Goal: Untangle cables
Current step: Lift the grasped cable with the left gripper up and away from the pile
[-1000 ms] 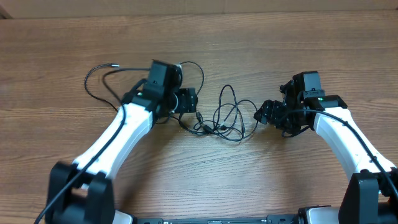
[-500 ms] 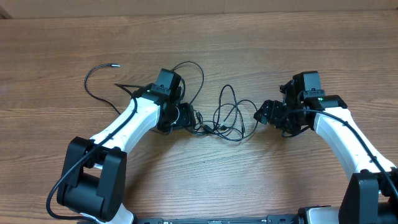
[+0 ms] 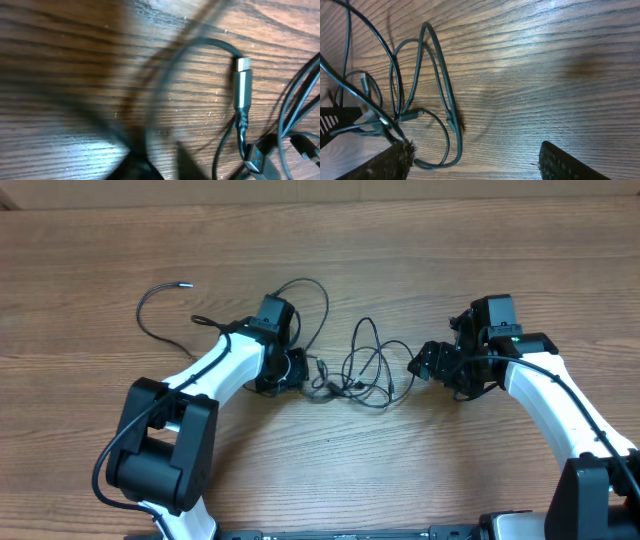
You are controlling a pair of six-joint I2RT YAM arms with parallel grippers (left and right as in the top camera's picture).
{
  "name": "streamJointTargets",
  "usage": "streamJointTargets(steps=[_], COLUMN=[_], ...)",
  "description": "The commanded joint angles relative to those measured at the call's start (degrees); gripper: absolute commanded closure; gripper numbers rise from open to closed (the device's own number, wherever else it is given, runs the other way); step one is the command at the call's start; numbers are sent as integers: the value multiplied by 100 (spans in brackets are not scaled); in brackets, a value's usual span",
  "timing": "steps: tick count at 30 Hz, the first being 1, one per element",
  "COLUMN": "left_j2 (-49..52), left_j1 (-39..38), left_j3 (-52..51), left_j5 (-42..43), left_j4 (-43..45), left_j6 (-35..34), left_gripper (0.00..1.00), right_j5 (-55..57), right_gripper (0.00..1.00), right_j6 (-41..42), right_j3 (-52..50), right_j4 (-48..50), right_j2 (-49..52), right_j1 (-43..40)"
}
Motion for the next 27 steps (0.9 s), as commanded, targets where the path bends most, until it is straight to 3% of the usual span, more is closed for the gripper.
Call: streamJointTargets(steps=[1,13,19,27], left_j2=[79,-37,-37,-37], left_j1=[63,61,59,59], left_j3=[328,3233,4461,5261], left_j5=[79,382,1342,2253], left_j4=[-70,-1976,-2758,-3117], left_j6=[275,1314,1902,2361], left_gripper=[96,96,96,96], right_j5=[-168,-1644,-1639,-1644], right_gripper=[19,17,17,16], right_j6=[-22,-24,-22,59], right_j3=[17,17,17,17], right_j4=[48,933,1410,1974], right_j2=[22,22,22,22], right_j1=[-15,269,686,1163])
